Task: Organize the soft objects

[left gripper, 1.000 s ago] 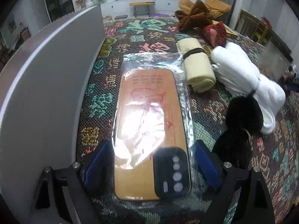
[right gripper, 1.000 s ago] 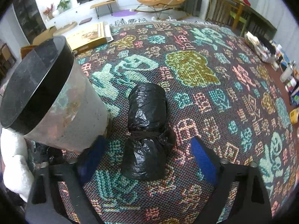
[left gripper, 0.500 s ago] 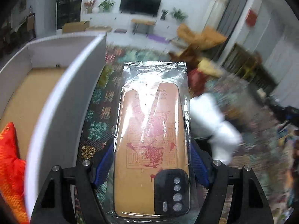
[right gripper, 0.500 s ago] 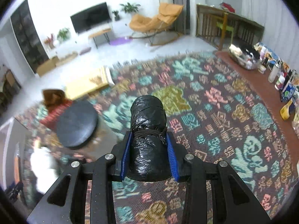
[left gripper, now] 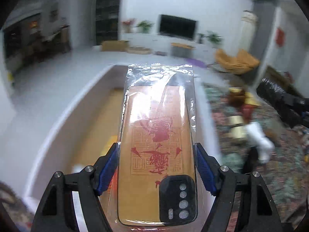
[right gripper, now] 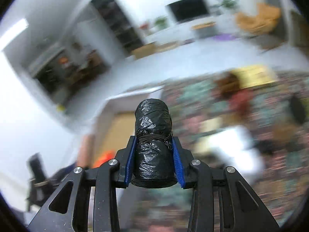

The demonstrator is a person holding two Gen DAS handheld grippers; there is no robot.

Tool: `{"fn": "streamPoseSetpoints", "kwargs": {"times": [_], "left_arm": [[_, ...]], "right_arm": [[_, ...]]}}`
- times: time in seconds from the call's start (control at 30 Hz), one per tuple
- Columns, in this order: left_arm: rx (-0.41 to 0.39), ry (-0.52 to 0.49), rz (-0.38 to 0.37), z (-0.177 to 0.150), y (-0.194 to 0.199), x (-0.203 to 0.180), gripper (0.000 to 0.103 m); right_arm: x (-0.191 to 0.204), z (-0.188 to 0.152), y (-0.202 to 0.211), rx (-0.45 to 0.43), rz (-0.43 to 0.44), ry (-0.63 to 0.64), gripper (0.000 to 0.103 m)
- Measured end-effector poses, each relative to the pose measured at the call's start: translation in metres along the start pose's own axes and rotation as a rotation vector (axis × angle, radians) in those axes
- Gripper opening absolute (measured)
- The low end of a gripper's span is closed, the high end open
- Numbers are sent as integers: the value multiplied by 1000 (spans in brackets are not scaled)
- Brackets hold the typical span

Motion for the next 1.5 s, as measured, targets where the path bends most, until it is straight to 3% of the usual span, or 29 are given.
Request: {"fn": "streamPoseSetpoints", "kwargs": {"times": [0.03,0.1,0.13,0.17,0.23,0.33,0.43,0.57,0.63,0.73,0.8,0.9,1.0,1.13,1.23,1.5], "left_arm": [[20,28,47,-5,-5,22,75],[57,49,106,-13,-16,46,83],[79,56,125,-17,-23,55,93],[93,64,135,-20,-29,62,98],[96,82,127,-25,-32,67,98],[52,99,88,-28,-23,55,98],[9,69,-16,-29,-10,10,98],[-23,-108,-190,-40,17,-87,98],[-18,-248,-265,-60,26,-152,99],[27,-396,-313,-90,17,-225,103],[95,-465,-283,-120,-15,-258,103],[166,-488,-210,-142,-66,-277,103],[176,-492,-117,-145,-103,-269,103],[185,-493,-63,-134,-138,-268,103],[201,-451,-123,-128,-153,-268,103],[171,-453,-118,-129,-151,-266,103]], "right_arm": [[18,-5,-19,19,46,3,42],[44,-17,-55,57,96,9,65],[49,-22,-67,63,98,3,78],[48,-25,-73,60,96,-3,77],[31,-34,-72,49,64,-13,76],[-34,-44,-44,-25,-109,-21,76],[-123,-67,-3,-96,-409,-38,77],[-236,-123,33,-65,-702,-156,78],[-271,-146,41,-49,-757,-220,78],[-310,-173,50,-39,-779,-312,78],[-321,-182,48,-36,-772,-347,78],[-325,-189,46,-68,-782,-341,79],[-327,-193,49,-70,-781,-348,82],[-329,-194,52,-69,-778,-349,85],[-328,-198,52,-70,-776,-349,85],[-328,-196,51,-69,-776,-349,86]]}}
Point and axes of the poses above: each gripper's, at about its wrist camera, not at the fingertips, and y roughly against the way its jaws point, x to its left, z to its top, the point moved 10 cm from there along -y, roughly the way its jaws point, and after that the axes turned 14 degrees about x, right-handed, at the moved point
